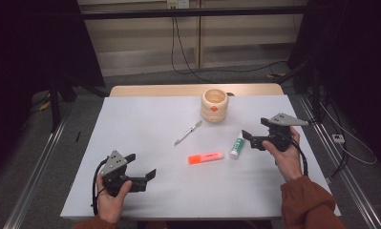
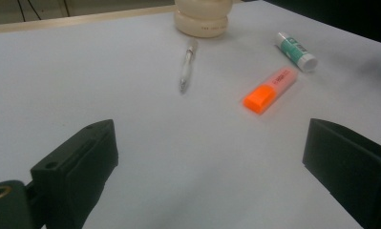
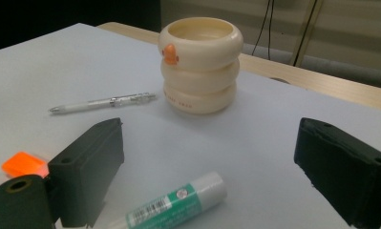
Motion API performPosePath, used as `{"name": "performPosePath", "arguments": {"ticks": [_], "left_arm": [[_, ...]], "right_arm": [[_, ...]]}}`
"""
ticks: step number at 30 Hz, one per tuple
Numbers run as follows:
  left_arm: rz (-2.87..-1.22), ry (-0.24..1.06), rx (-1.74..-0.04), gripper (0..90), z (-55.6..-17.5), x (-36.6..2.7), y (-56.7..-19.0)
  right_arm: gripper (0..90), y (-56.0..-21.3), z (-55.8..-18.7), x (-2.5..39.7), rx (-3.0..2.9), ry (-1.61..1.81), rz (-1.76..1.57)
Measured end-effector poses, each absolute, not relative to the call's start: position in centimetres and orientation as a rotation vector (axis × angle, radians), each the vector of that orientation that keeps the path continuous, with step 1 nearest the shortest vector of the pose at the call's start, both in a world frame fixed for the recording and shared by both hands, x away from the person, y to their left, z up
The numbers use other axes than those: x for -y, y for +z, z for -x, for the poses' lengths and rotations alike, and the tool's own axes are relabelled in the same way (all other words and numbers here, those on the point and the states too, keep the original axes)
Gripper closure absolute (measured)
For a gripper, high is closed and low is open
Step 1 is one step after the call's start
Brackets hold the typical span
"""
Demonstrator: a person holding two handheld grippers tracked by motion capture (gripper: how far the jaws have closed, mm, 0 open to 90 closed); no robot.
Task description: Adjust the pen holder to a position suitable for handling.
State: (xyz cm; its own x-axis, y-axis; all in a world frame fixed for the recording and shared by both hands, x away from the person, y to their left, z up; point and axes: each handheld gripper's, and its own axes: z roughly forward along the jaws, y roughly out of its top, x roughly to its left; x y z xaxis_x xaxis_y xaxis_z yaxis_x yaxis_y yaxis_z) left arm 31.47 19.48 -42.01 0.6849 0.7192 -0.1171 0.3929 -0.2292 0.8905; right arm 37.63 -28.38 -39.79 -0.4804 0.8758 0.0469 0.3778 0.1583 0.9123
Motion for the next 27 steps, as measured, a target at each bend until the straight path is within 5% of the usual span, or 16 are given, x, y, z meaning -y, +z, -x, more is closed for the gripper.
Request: {"name": "performPosePath", "arguments": {"ticks": [27], "left_arm": [[-1.861,0.385,-0.879,4.5,-31.5,-19.6,-42.1]], "right_arm": [[21.6,-38.1,-47.0,26.9,-1.993,1.202,-1.221]]}}
